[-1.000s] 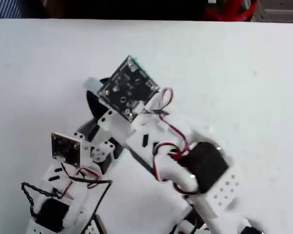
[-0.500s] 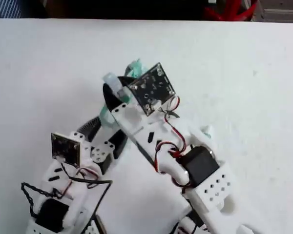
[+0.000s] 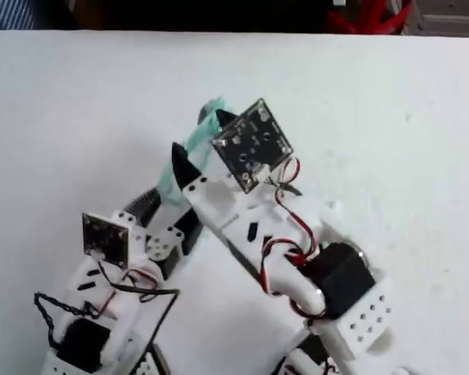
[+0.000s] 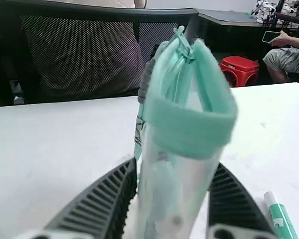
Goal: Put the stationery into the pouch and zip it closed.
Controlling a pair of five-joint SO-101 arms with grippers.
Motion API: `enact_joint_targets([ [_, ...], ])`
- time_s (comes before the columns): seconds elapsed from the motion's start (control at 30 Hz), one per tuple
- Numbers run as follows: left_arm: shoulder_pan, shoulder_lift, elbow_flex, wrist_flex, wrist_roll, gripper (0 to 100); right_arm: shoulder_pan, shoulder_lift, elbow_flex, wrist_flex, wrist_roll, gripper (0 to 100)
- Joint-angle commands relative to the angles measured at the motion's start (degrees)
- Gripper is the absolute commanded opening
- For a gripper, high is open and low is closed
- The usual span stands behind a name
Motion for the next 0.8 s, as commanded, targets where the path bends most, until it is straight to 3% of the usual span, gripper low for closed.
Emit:
enact_joint_targets([
  [0.0,0.4,0.22,-0.62,-0.53,-0.44,22,-0.31,-0.04,-5.63,-0.66,-0.09,17.0],
  [0.17,0.22,0.22,-0.62,-0.53,-0.44,22,4.18,-0.13,-10.55,4.62,0.0,9.0],
  [0.33,0.22,0.13,-0.62,-0.44,-0.53,16,24.22,0.31,-9.49,14.9,0.88,9.8],
  [0.5,0.22,0.13,-0.62,-0.62,-0.53,11,42.51,0.31,1.67,16.75,14.59,13.5],
  [0.63,0.22,0.13,-1.41,-0.26,-0.53,11,49.71,0.31,15.03,14.64,27.16,13.4],
  [0.77,0.22,0.13,-1.41,-0.44,-0.88,11,53.41,0.22,27.43,7.69,29.54,13.7],
])
